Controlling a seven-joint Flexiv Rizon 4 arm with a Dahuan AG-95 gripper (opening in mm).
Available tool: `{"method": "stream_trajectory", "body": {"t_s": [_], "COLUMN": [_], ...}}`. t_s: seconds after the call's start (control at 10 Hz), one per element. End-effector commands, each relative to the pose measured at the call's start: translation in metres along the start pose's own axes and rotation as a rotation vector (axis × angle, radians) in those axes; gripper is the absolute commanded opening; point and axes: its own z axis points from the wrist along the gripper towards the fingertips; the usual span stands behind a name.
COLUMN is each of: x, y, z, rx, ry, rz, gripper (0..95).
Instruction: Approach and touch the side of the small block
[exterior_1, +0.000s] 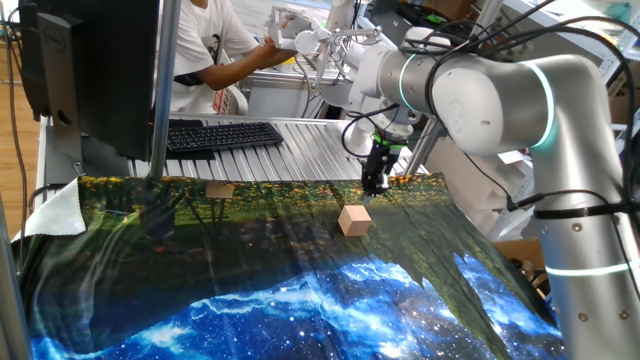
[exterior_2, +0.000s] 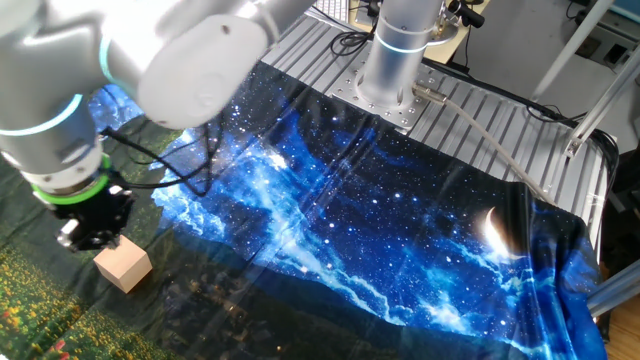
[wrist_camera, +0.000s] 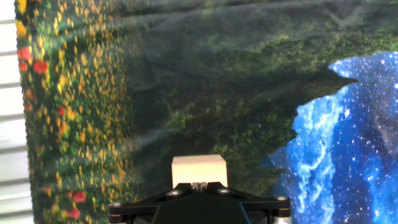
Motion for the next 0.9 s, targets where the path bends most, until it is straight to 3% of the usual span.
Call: {"method": "stream_trajectory", "body": {"t_s": [0.1,0.9], "x": [0.0002,0.0005], "y": [-0.0022,-0.0020], "z": [0.0004,0.0012], "rx": [-0.005,-0.004], "ry": [0.005,0.020], "rz": [-0.003,-0.025], "gripper": [0.0,0.0]}}
